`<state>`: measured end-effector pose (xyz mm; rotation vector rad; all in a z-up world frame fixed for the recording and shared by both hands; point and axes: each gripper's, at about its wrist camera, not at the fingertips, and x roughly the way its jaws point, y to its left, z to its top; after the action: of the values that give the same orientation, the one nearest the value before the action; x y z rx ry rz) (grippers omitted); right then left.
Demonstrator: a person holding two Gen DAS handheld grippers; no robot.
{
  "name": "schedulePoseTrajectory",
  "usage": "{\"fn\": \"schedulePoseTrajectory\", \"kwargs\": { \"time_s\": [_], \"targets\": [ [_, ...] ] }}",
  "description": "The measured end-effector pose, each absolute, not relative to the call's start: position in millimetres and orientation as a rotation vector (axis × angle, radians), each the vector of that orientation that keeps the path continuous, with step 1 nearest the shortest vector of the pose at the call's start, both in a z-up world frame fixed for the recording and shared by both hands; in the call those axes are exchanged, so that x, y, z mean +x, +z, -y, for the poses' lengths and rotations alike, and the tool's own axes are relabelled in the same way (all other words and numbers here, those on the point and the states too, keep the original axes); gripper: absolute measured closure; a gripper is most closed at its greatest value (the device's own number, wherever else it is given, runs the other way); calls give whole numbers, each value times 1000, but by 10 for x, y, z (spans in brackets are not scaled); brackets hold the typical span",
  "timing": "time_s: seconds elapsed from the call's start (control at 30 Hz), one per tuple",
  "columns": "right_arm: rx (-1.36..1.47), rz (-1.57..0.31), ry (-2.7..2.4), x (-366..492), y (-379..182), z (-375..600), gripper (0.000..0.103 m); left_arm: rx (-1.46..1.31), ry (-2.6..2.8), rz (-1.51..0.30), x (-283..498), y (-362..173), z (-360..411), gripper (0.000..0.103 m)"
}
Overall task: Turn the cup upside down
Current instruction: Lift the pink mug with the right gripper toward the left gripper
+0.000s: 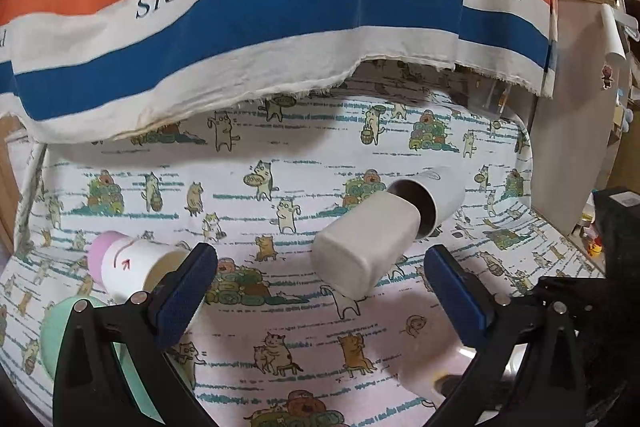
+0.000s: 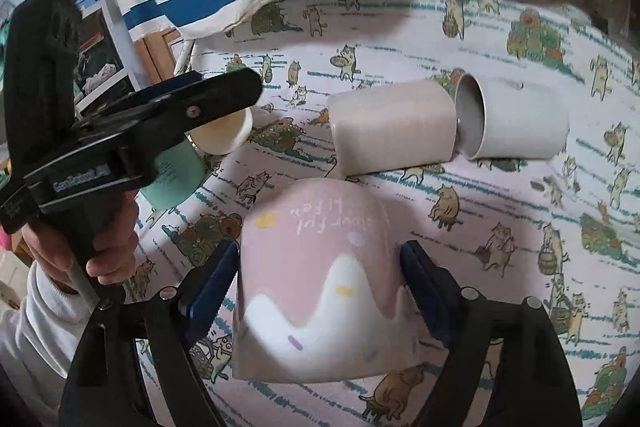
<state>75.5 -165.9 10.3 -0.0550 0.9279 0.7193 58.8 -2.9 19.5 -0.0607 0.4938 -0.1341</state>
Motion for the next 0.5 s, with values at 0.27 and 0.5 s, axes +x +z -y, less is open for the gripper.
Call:
{"fn": "schedulePoseTrajectory", "kwargs": {
  "time_s": [0.27, 0.5],
  "targets": [
    [-51, -872, 644, 740, 272, 1879, 12, -53, -154, -524, 600, 160, 79, 0],
    [-54, -968, 682, 688, 222, 1957, 12, -48, -190, -544, 582, 135, 149, 0]
  ]
}}
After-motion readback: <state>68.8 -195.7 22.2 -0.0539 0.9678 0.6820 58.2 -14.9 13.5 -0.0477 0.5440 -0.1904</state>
